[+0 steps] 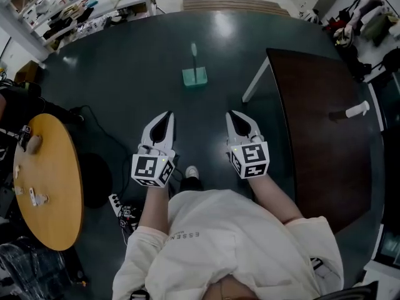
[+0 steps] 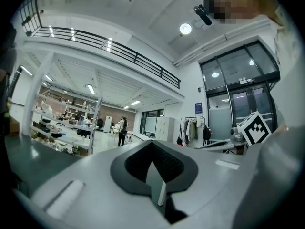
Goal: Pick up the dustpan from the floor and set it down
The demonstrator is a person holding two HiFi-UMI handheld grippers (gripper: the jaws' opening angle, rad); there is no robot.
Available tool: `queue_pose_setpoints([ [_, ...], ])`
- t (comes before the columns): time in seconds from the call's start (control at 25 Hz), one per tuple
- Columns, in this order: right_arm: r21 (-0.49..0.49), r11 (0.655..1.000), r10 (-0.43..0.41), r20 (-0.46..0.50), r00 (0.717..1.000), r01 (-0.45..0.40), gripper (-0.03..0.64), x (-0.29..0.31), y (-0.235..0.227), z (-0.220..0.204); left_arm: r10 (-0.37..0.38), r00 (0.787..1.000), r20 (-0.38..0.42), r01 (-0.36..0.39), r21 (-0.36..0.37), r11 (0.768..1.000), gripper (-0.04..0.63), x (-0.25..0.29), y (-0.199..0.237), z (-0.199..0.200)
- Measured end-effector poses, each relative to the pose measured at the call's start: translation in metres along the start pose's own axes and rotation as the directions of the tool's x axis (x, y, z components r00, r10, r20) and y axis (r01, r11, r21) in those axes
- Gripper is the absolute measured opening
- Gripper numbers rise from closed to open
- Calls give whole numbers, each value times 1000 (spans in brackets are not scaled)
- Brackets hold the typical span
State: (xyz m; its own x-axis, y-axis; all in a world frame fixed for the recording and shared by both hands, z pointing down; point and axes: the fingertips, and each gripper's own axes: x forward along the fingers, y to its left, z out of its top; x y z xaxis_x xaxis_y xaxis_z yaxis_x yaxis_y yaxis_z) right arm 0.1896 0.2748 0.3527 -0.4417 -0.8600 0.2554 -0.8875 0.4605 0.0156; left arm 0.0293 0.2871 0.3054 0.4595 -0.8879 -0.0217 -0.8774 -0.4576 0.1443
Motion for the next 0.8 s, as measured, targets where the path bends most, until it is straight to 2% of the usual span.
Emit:
queue_pose_setpoints([
  [0.16, -1, 1000, 3, 4, 1000, -3, -8, -17, -7, -1, -7, 1000, 11, 6, 14, 1000, 12, -8, -21, -2],
  [0.36, 32, 999, 3, -8, 1000, -3, -8, -24, -8, -9, -23, 1000, 17, 23, -3, 1000, 12, -16, -35, -2],
  [0.8, 17, 1000, 9, -24, 1000, -8, -8, -31, -5, -15, -9, 1000, -6, 9, -13, 1000, 12, -23, -41, -13],
])
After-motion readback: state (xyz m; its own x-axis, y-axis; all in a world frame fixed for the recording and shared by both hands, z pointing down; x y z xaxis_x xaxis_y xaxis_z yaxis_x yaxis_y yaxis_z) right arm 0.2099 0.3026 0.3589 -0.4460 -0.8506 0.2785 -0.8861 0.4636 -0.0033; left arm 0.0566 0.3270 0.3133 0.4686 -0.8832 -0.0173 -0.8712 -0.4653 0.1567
